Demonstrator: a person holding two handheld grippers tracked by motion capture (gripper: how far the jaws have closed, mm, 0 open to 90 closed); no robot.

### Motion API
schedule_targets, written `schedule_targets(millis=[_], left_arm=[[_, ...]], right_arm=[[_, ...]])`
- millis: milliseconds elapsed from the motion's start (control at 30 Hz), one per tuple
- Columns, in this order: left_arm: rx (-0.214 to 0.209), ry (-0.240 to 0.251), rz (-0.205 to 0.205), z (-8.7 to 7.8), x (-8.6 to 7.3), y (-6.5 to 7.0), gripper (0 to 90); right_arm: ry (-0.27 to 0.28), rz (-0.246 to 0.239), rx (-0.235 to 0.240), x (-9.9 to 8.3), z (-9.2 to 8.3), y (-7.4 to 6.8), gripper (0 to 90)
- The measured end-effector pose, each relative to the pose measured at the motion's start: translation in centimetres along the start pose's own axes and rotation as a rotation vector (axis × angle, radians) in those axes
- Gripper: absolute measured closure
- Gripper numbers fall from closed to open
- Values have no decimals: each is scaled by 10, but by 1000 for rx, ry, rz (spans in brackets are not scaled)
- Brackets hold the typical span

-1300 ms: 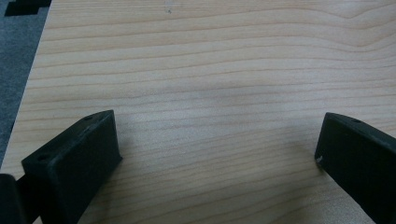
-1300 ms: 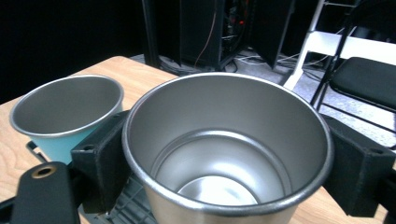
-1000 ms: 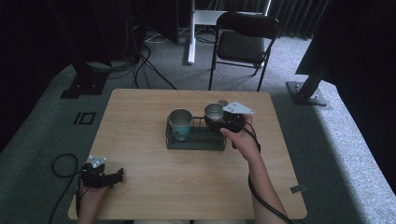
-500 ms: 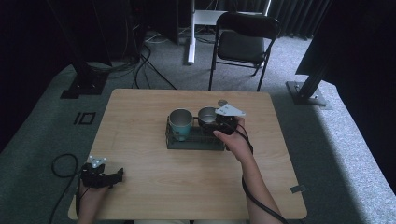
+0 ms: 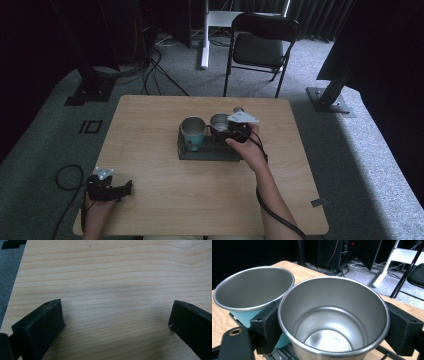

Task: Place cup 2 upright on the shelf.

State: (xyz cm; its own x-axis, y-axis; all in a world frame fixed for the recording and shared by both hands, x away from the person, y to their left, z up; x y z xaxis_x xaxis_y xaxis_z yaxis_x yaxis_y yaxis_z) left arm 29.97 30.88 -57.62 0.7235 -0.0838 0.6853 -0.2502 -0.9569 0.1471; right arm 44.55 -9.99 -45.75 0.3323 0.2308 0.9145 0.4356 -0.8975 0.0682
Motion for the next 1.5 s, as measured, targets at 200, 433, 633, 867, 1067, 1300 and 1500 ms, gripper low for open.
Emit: schedule_targets(millis=[200,433,633,867,1067,1300,1500], left_arm=[[0,0,0,0,0,0,4],[0,0,0,0,0,0,4],[0,0,0,0,0,0,4],[0,0,0,0,0,0,4],[0,0,0,0,0,0,3],[0,0,0,0,0,0,3],[0,0,0,0,0,0,4]], right_arm=[[-19,0,1,-10,7,-3,139],[-22,0,1,-16,11,-5,140],[-26,-6,-4,-22,11,-5,139],[-26,-18,-12,-29,13,-6,140],[-25,-23,-19,-36,12,-6,139],[-15,-26,-16,-37,11,-6,134],[-23,-20,11,-37,9,-5,118]])
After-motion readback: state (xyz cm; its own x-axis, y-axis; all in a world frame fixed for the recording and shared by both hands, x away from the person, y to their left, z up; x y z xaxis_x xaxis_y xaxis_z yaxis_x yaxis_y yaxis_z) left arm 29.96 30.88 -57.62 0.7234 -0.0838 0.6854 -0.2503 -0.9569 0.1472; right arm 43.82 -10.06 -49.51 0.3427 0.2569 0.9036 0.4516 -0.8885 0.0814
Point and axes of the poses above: each handheld gripper's, and its own axes: z roughly forward along the jaws, x roughly out of its top, y roughly to its right, the point moved 3 cm from there along z, roughly forward along the jaws, and after that the axes turned 12 degrees about -x, right-handed, at the moved point
